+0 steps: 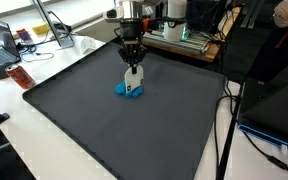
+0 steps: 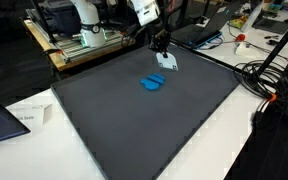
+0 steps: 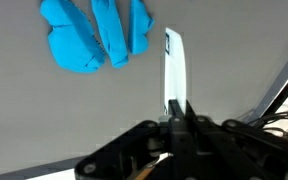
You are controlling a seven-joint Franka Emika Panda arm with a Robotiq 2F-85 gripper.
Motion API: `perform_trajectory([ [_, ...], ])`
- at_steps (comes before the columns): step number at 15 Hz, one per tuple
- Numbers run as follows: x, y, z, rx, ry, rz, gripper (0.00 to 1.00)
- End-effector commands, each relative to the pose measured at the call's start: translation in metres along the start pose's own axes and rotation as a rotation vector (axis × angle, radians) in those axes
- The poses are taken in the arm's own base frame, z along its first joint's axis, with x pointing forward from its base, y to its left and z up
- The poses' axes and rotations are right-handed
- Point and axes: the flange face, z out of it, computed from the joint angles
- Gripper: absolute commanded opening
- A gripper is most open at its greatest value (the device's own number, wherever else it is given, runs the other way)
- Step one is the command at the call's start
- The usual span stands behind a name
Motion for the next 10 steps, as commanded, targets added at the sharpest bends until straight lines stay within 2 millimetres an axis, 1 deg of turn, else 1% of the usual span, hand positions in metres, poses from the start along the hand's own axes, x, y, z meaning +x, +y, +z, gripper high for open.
perform_trajectory([
  [1, -0.010, -0.006, -0.015, -0.040, 0.072, 0.000, 0.01],
  [3, -0.014, -0.010, -0.016, -0.059, 0.097, 0.000, 0.01],
  [6, -0.017, -0.020, -0.024, -0.101, 0.150, -0.033, 0.01],
  [10, -0.027, -0.024, -0.028, -0.143, 0.168, -0.032, 0.01],
])
